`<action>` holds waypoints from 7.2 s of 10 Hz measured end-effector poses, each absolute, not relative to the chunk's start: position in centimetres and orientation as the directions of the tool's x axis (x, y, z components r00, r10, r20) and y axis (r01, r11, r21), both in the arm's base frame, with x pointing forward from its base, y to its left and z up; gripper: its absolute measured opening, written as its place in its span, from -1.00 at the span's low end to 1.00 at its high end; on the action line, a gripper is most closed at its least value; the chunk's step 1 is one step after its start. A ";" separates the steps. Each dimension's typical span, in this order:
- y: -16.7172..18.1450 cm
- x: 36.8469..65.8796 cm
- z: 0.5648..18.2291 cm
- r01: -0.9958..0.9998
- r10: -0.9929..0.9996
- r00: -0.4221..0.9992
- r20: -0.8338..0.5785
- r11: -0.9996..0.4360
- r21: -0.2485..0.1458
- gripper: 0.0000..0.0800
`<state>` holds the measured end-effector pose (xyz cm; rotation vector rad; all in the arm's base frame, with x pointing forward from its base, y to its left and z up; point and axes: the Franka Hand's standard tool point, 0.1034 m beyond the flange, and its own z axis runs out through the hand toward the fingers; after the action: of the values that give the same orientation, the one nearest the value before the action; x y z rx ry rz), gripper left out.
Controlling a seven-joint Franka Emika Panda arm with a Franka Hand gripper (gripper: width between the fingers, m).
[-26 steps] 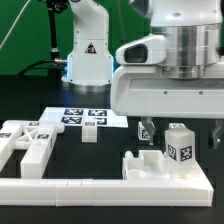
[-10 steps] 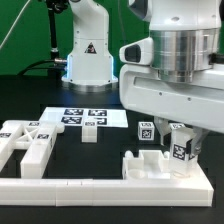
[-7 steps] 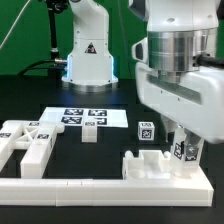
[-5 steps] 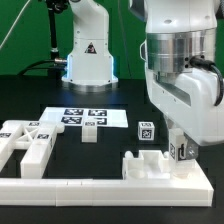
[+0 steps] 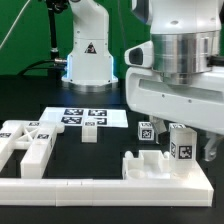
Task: Assemble chair
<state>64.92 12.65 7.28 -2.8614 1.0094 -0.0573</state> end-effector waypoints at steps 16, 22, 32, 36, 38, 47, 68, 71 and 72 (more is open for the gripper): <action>11.7 65.2 7.0 -0.930 -0.933 0.353 -0.068 -0.342 -0.131 -0.26; 12.0 65.1 6.9 -0.952 -0.950 0.287 -0.124 -0.269 -0.144 -0.07; 11.9 65.0 6.9 -0.377 -0.393 0.916 0.077 -0.911 -0.166 0.32; 11.8 65.0 6.8 -0.593 -0.607 0.794 0.029 -0.784 -0.182 -0.28; 11.7 65.0 6.8 -0.824 -0.835 0.550 -0.027 -0.537 -0.181 -0.28; 12.0 64.8 6.8 -0.794 -0.804 0.594 -0.021 -0.583 -0.172 0.49; 13.1 64.5 7.0 -0.956 -0.958 0.271 -0.095 -0.257 -0.140 -0.27; 12.6 64.5 7.0 -0.888 -0.892 0.449 -0.062 -0.437 -0.141 0.00; 12.6 64.5 7.0 -0.888 -0.892 0.449 -0.062 -0.437 -0.141 0.43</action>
Offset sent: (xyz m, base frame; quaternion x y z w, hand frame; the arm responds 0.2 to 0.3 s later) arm 0.0109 -0.0016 0.0043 0.0130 -0.0017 -0.3864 0.9222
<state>64.50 12.64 6.95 -2.5402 1.5733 -0.0319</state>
